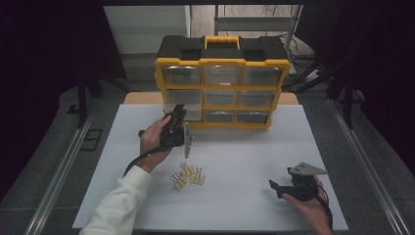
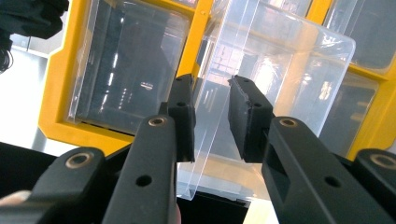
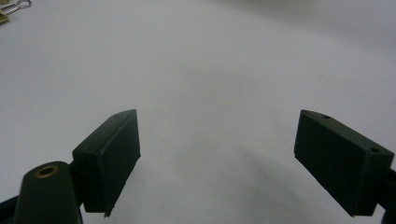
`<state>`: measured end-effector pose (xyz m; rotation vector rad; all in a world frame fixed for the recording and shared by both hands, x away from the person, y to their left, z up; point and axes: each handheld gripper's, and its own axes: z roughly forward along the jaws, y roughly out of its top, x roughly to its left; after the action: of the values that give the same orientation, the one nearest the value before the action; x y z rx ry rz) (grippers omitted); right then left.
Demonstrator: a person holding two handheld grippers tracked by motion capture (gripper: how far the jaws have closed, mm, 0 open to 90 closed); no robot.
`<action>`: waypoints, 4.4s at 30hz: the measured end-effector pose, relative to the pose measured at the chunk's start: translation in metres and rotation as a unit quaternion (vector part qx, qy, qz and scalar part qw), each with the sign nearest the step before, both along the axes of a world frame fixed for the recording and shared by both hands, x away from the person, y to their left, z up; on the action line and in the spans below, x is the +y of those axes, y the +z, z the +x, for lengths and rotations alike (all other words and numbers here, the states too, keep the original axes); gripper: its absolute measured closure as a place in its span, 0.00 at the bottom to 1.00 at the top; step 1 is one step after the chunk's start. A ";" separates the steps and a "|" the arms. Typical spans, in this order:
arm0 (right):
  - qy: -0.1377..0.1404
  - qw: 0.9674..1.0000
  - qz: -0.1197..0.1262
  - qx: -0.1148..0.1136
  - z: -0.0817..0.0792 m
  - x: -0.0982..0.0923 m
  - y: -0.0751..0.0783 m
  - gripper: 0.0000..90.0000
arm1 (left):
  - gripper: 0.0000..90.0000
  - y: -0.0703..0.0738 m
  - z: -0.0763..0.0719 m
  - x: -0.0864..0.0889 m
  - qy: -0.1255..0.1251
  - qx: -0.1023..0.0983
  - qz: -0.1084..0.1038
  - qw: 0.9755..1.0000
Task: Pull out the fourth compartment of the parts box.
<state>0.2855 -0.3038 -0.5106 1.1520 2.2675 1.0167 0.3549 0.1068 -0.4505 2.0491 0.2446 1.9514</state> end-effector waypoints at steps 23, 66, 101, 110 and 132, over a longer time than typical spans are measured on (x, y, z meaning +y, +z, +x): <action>-0.002 1.000 0.002 0.000 0.000 0.000 0.000 0.17 | 0.79 0.003 -0.007 0.002 0.000 0.002 -0.004 1.000; 0.000 1.000 0.000 0.000 0.000 0.000 0.000 0.17 | 0.79 0.001 -0.020 0.002 -0.010 0.005 0.003 1.000; 0.001 1.000 -0.002 -0.001 0.000 0.000 0.000 0.17 | 0.33 0.009 -0.029 0.007 -0.049 0.095 -0.096 0.990; 0.002 1.000 -0.003 -0.004 0.000 -0.001 0.001 0.17 | 0.19 0.020 -0.038 0.012 -0.072 0.158 -0.157 0.972; 0.002 1.000 -0.001 -0.002 0.000 0.000 0.001 0.17 | 0.13 0.031 -0.051 0.030 -0.120 0.293 -0.272 0.909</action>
<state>0.2850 -0.3042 -0.5101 1.1441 2.2671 1.0162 0.3038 0.1371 -0.4191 2.0784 0.5609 0.9350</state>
